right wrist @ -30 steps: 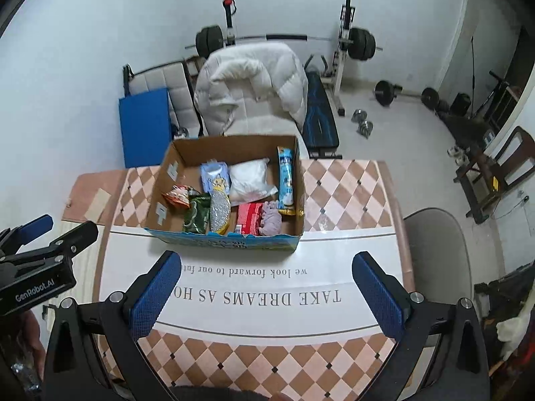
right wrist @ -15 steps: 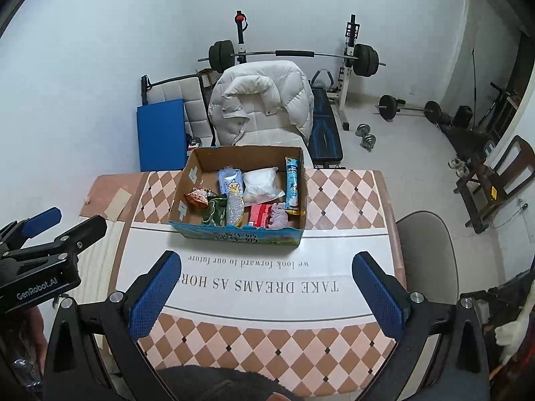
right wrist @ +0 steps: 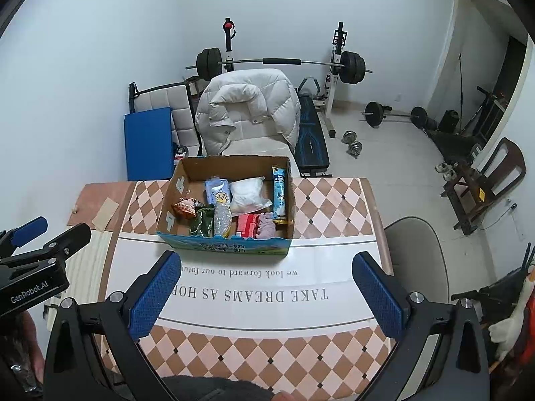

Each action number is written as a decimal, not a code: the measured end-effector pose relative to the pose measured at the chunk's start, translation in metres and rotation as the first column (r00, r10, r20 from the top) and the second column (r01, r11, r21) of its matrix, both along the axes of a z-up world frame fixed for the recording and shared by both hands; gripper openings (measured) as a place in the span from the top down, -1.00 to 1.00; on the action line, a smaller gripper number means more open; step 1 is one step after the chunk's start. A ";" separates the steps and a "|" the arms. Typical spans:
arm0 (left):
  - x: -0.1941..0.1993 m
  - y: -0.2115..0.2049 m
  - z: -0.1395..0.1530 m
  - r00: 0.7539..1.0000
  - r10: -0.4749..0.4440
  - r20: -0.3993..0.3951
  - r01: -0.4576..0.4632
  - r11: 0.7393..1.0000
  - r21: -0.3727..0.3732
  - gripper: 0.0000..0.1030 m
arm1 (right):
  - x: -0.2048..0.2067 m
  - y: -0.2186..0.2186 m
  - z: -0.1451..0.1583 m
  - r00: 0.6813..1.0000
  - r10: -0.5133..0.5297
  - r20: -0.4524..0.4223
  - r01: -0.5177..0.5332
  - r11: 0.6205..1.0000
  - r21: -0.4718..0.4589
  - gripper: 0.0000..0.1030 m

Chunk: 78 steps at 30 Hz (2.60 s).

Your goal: Organize soft objects

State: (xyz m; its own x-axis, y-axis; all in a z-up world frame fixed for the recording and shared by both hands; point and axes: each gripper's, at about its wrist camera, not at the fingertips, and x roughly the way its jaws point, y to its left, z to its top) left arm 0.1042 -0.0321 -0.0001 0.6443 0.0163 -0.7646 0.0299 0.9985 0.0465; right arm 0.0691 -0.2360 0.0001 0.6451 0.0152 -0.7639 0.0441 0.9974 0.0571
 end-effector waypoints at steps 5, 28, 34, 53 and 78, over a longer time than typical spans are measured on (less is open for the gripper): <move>0.007 -0.001 -0.002 1.000 0.004 0.008 -0.004 1.000 0.026 -0.84 | 0.003 0.002 0.000 1.000 -0.012 0.010 0.013 1.000 -0.013 -1.00; 0.023 -0.004 0.001 0.999 0.007 0.042 -0.008 1.000 0.025 -1.00 | 0.036 0.013 0.009 0.995 -0.068 0.075 0.075 0.993 -0.087 -1.00; 0.023 -0.005 0.001 0.999 -0.001 0.037 0.000 1.000 0.023 -1.00 | 0.033 0.014 0.009 0.995 -0.071 0.075 0.078 0.993 -0.089 -1.00; 0.018 -0.010 0.003 0.999 -0.003 0.039 0.002 1.000 0.018 -1.00 | 0.032 0.013 0.008 0.995 -0.068 0.078 0.075 0.993 -0.088 -1.00; 0.015 -0.009 0.006 0.999 -0.001 0.047 0.000 1.000 0.018 -1.00 | 0.026 0.016 0.018 0.991 -0.096 0.095 0.105 0.989 -0.101 -1.00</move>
State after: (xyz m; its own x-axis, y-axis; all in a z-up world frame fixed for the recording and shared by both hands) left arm 0.1196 -0.0414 0.0054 0.6793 0.0293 -0.7332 0.0277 0.9975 0.0656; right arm 0.0954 -0.2197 0.0179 0.7050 -0.1304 -0.6971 0.1437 0.9888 -0.0397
